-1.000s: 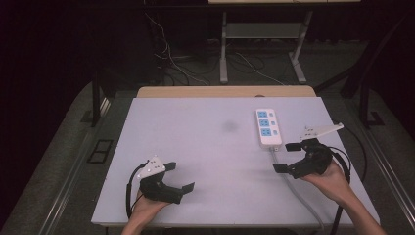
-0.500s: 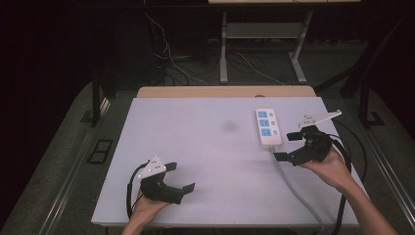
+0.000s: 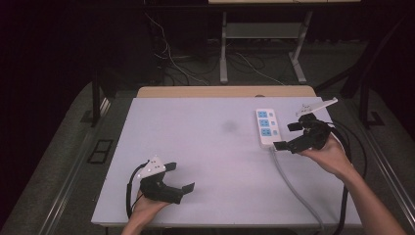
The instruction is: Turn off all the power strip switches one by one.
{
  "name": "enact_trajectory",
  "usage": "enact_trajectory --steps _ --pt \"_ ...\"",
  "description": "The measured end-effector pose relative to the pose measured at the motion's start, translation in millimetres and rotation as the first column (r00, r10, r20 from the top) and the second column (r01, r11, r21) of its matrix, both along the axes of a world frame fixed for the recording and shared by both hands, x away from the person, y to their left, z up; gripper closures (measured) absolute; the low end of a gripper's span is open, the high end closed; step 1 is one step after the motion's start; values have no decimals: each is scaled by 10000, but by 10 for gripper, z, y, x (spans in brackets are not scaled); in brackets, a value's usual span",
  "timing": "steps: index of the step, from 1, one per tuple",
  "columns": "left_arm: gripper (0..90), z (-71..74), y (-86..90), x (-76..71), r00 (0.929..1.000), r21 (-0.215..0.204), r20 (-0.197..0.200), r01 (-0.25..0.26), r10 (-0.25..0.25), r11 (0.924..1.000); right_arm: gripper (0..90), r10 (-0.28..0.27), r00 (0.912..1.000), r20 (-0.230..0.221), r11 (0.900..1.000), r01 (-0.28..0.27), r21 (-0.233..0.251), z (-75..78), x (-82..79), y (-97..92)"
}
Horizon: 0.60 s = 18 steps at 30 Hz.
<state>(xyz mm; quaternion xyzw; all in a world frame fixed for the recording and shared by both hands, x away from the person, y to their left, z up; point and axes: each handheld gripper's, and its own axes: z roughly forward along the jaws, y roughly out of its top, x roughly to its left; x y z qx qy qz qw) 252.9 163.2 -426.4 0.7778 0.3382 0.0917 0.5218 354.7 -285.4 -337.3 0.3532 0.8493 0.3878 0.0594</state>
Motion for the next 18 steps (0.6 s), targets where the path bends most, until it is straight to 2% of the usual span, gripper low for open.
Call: enact_trajectory --steps 5,18 --pt "0 0 0 -2 10000 -17 6 -17 17 10000 6 -20 9999 -153 10000 20 -15 2 115 -22" --pt "0 -1 21 4 9999 -45 -8 -115 115 9999 6 -27 9999 -152 9999 25 -139 -36 338 -16"
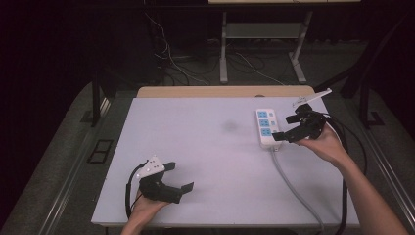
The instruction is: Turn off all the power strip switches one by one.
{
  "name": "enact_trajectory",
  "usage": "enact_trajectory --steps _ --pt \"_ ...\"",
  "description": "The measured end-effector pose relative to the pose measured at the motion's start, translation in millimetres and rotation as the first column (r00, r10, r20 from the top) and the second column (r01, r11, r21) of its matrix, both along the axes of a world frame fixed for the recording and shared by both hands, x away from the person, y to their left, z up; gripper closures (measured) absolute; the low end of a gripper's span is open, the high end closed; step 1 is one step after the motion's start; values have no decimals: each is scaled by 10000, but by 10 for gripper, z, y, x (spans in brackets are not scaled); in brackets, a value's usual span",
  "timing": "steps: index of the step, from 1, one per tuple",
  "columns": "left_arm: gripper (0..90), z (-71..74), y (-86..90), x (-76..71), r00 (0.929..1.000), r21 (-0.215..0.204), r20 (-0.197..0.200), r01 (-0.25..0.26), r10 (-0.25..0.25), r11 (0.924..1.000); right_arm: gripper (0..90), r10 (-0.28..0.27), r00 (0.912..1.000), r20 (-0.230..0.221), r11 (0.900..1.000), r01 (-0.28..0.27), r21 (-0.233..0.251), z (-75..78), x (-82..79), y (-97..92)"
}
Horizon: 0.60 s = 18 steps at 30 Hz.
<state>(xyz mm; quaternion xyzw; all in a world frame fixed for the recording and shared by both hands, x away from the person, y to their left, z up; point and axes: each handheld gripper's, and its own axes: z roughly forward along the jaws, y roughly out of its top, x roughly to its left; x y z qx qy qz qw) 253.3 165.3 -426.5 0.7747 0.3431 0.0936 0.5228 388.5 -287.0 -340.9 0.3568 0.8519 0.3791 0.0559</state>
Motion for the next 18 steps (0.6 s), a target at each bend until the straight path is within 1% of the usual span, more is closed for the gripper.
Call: enact_trajectory --steps 2,5,8,15,18 --pt "0 0 11 0 10000 2 -6 -16 16 10000 6 -68 10000 -37 10000 68 11 -27 47 -1" --pt "0 2 23 0 10000 -34 1 -65 65 10000 6 -124 9999 -81 9999 125 34 -44 74 -7" --pt "0 2 34 2 10000 -63 2 -98 98 9999 6 -292 9995 -137 9995 293 95 -85 140 -29" --pt "0 2 29 3 10000 -30 15 -69 69 10000 6 -600 9979 -254 9982 601 32 -178 253 -98" --pt "0 2 30 3 10000 -24 19 -71 71 10000 6 -748 9968 -293 9971 751 86 -215 296 -126"
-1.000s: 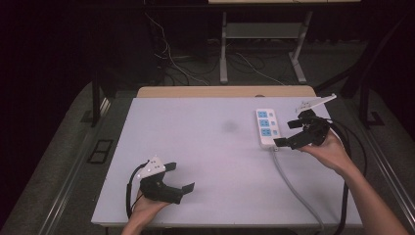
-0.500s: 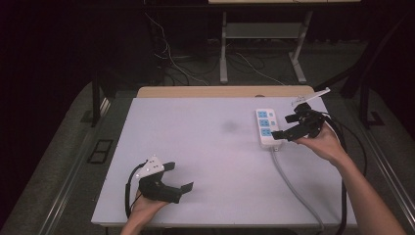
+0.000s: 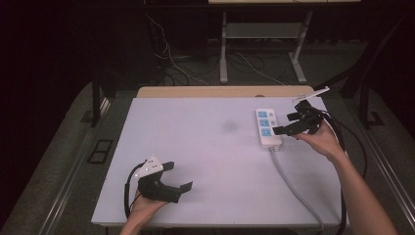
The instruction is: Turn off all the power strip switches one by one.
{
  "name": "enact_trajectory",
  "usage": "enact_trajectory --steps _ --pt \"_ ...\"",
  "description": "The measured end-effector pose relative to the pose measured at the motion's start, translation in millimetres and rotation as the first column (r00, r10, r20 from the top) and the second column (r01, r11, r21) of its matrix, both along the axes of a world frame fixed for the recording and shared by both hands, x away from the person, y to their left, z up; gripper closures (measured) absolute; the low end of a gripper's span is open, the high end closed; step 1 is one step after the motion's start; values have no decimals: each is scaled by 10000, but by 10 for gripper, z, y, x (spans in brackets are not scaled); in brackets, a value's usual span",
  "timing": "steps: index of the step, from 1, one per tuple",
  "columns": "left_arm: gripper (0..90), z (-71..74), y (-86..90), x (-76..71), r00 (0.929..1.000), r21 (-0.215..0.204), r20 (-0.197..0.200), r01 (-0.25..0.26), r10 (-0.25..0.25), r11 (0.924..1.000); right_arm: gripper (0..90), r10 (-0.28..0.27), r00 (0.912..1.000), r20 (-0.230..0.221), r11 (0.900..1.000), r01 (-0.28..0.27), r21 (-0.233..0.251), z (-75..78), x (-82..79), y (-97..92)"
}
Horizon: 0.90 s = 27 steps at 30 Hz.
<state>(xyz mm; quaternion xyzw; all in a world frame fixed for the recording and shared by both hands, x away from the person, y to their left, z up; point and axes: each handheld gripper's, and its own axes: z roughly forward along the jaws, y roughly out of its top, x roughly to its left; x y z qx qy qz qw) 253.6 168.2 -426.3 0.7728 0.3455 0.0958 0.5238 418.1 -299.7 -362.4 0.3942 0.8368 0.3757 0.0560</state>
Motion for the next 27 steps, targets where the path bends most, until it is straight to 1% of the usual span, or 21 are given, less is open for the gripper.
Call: enact_trajectory --steps 4,6,7,8,9,12,17,18,19,20,22,24,25,26,27 --pt "0 0 1 1 10000 -13 -4 -11 11 10000 10 -195 9998 -14 9997 195 -120 -50 55 -26" --pt "0 1 2 2 10000 -16 -5 -21 21 10000 139 -199 9998 3 9995 199 -252 -67 72 -39" --pt "0 1 4 1 10000 -7 -3 -24 24 10000 167 -242 9997 42 9993 243 -288 -73 78 -45" --pt "0 1 4 1 10000 -7 -3 -24 24 10000 167 -242 9997 42 9993 243 -288 -73 78 -45" --pt "0 1 5 1 10000 -5 4 -32 32 10000 251 -493 9988 79 9978 496 -442 -88 98 -50" --pt "0 2 9 2 10000 -2 32 -22 22 10000 360 -698 9976 40 9966 699 -433 -110 124 -60" --pt "0 2 9 2 10000 8 35 -18 18 10000 566 -929 9956 -78 9940 923 -580 -166 172 -70" --pt "0 2 9 2 10000 12 37 -24 23 10000 598 -946 9954 -143 9939 936 -575 -176 181 -71" --pt "0 2 9 2 10000 12 37 -24 23 10000 598 -946 9954 -143 9939 936 -575 -176 181 -71" --pt "0 1 10 2 10000 14 34 -22 22 10000 652 -955 9952 -214 9941 942 -546 -197 194 -73" --pt "0 1 10 2 10000 12 37 -22 22 10000 699 -913 9954 -292 9947 897 -504 -213 206 -71" --pt "0 1 11 3 10000 13 41 -17 17 10000 742 -875 9956 -342 9953 859 -447 -226 214 -65" --pt "0 1 11 3 10000 13 41 -17 17 10000 742 -875 9956 -342 9953 859 -447 -226 214 -65" --pt "0 0 10 3 10000 11 39 -19 19 10000 791 -830 9957 -408 9960 815 -362 -238 224 -58" --pt "0 0 10 3 10000 19 39 -13 13 10000 817 -802 9959 -416 9963 789 -333 -245 229 -58"
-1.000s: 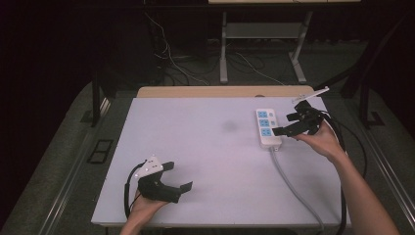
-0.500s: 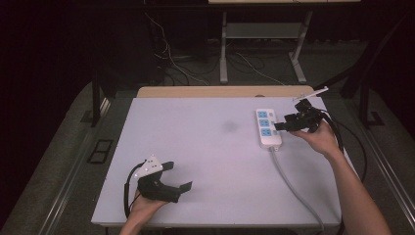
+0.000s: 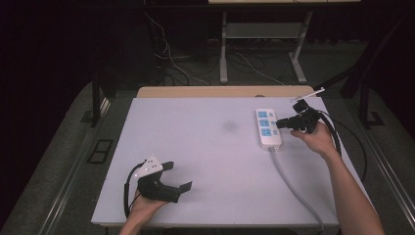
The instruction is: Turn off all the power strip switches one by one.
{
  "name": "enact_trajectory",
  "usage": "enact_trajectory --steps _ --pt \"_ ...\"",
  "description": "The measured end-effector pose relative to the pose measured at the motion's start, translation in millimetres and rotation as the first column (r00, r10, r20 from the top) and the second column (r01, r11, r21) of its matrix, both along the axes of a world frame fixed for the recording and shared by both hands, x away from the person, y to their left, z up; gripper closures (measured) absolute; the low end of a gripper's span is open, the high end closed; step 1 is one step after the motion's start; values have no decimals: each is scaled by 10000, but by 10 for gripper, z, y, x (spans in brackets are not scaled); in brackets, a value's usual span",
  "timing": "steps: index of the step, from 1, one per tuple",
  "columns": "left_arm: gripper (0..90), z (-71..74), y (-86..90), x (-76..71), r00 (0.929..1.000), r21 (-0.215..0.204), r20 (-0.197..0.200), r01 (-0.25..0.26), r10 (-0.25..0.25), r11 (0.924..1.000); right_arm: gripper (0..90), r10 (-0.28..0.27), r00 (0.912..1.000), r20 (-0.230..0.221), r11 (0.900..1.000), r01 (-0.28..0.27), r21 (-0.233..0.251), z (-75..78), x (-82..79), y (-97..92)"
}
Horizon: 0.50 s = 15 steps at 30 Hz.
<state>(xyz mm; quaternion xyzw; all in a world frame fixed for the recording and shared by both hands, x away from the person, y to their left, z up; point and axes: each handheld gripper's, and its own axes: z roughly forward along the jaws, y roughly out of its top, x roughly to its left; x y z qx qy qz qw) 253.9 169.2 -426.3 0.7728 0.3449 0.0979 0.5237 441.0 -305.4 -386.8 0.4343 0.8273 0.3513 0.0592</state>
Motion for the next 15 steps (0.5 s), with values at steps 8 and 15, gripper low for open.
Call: enact_trajectory --steps 8,15 --pt "0 0 6 1 10000 -1 14 -19 20 10000 899 125 9996 -240 9999 -124 72 -67 43 18" --pt "0 0 7 1 10000 26 17 -18 17 10000 898 21 9991 -426 10000 -22 -38 -167 69 31"
